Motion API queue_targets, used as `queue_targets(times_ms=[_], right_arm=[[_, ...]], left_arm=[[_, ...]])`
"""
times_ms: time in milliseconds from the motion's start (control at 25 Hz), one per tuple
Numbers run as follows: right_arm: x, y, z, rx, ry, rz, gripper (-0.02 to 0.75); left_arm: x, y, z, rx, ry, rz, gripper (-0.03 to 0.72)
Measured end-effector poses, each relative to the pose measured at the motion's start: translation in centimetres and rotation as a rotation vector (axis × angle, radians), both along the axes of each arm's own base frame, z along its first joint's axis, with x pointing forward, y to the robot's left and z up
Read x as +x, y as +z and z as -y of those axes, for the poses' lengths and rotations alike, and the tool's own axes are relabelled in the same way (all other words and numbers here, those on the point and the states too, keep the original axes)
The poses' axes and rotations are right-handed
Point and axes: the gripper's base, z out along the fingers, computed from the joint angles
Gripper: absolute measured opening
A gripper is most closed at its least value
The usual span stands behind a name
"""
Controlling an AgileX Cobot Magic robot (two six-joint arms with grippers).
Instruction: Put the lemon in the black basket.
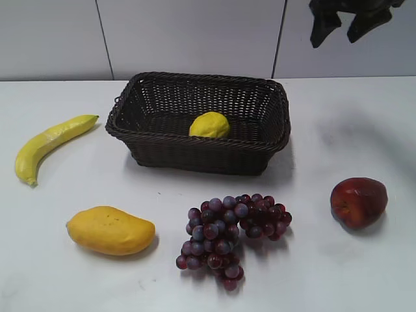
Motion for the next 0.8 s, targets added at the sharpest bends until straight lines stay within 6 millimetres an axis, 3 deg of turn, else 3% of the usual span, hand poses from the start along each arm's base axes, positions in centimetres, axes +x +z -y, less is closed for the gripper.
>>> queue_targets(times_ms=[120,320,800], right_arm=[[-0.3,0.1,1.8,-0.015,-0.056,-0.012,0.592],[-2.7,0.7,2.9,-0.091,-0.071,-0.047,0.592],[-15.9,3.5,4.6,-0.105,-0.087,-0.124,0.592]], left_arm=[[0.0,0.0,0.0,0.000,0.000,0.000,0.472],[0.0,0.0,0.0,0.000,0.000,0.000,0.472],[0.0,0.0,0.1,-0.009,-0.006,0.000,0.472]])
